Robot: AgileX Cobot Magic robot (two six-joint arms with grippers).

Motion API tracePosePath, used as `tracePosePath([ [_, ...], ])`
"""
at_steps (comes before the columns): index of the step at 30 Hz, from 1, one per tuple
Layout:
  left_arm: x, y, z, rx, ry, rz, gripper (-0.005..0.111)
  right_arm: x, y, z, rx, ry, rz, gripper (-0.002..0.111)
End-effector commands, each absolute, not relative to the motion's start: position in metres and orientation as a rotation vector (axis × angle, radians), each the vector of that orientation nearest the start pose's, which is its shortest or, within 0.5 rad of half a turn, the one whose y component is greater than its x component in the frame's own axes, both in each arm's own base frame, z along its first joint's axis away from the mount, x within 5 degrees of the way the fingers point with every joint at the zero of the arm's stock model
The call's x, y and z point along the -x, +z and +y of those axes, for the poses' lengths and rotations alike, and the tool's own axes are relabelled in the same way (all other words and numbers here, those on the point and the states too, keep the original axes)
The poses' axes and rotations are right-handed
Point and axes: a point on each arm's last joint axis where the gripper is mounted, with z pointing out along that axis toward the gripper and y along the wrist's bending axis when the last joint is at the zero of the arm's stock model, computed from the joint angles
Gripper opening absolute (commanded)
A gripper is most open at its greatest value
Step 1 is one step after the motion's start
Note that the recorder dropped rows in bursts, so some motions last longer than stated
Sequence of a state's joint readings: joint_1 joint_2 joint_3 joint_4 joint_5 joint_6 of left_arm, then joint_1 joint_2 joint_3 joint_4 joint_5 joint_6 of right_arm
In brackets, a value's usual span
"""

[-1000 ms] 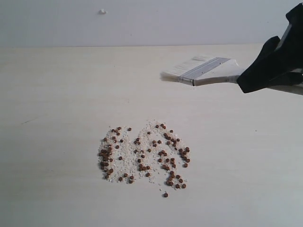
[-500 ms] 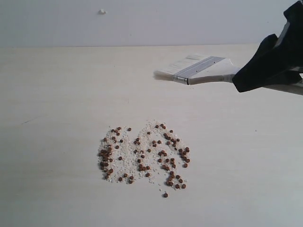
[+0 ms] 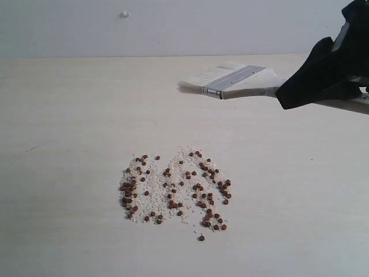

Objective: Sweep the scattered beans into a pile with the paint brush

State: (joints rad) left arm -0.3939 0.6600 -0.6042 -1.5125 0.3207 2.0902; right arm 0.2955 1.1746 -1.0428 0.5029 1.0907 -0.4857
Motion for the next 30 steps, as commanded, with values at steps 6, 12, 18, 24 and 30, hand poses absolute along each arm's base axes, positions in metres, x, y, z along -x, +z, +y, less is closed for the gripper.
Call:
tracePosePath([
  [6, -0.213, 0.292, -0.114, -1.494, 0.675, 1.175, 0.0, -0.197, 0.329, 0.102, 0.822, 0.623, 2.478, 0.0],
  [12, -0.236, 0.282, -0.117, -1.177, 0.926, 1.303, 0.0, -0.202, 0.324, 0.103, 0.824, 0.618, 2.5, 0.0],
  [18, -0.248, 0.267, -0.138, -1.012, 0.759, 1.612, 0.0, -0.202, 0.324, 0.103, 0.828, 0.615, 2.499, 0.0],
  [24, -0.261, 0.248, -0.142, -0.715, 0.617, 2.001, 0.0, -0.201, 0.323, 0.103, 0.832, 0.618, 2.504, 0.0],
  [30, -0.26, 0.241, -0.158, -0.79, 0.419, 2.014, 0.0, -0.201, 0.323, 0.103, 0.832, 0.618, 2.504, 0.0],
])
